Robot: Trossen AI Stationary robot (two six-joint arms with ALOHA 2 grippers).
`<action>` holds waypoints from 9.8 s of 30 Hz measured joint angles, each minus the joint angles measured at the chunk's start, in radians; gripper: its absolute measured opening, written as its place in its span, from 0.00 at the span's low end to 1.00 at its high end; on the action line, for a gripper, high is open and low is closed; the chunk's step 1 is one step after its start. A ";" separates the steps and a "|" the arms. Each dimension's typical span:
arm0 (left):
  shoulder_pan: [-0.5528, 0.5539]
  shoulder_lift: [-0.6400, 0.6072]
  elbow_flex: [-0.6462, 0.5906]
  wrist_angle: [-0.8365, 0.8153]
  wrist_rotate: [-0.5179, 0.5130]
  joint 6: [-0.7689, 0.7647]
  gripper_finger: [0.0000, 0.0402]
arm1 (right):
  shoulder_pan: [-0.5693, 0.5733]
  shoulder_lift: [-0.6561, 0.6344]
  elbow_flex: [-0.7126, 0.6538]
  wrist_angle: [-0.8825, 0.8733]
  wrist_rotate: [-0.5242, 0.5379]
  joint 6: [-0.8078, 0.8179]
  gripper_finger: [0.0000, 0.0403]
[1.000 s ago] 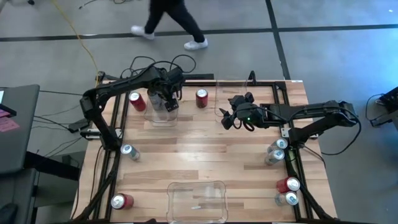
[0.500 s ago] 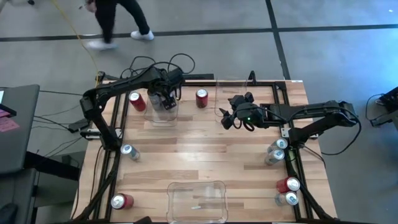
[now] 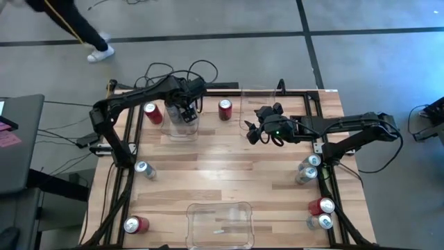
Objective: Sort soda cans
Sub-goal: Adjust the white-blue soda can in the top left transparent bin, then put the right center blue soda can into the top right transparent bin
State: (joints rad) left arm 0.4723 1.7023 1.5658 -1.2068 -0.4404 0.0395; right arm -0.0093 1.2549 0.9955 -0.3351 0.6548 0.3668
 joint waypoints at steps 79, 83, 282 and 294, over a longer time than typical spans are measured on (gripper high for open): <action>-0.471 -0.556 -0.853 0.647 -0.229 -0.586 0.71 | -0.242 0.722 0.717 -0.228 -0.697 -0.221 0.00; -0.426 -0.556 -0.853 0.678 -0.155 -0.587 0.53 | -0.237 0.671 0.718 -0.204 -0.689 -0.234 0.00; -0.268 -1.030 -1.053 1.335 0.426 0.173 0.27 | 0.018 -0.227 0.145 -1.236 -0.538 0.858 0.67; -0.268 -1.036 -1.053 1.254 0.428 0.186 0.27 | 0.129 -0.225 0.145 -1.236 -0.588 0.788 0.73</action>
State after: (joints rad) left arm 0.2043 0.6666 0.5125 0.0477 -0.0128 0.2252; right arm 0.1197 1.0303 1.1400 -1.5707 0.0666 1.1545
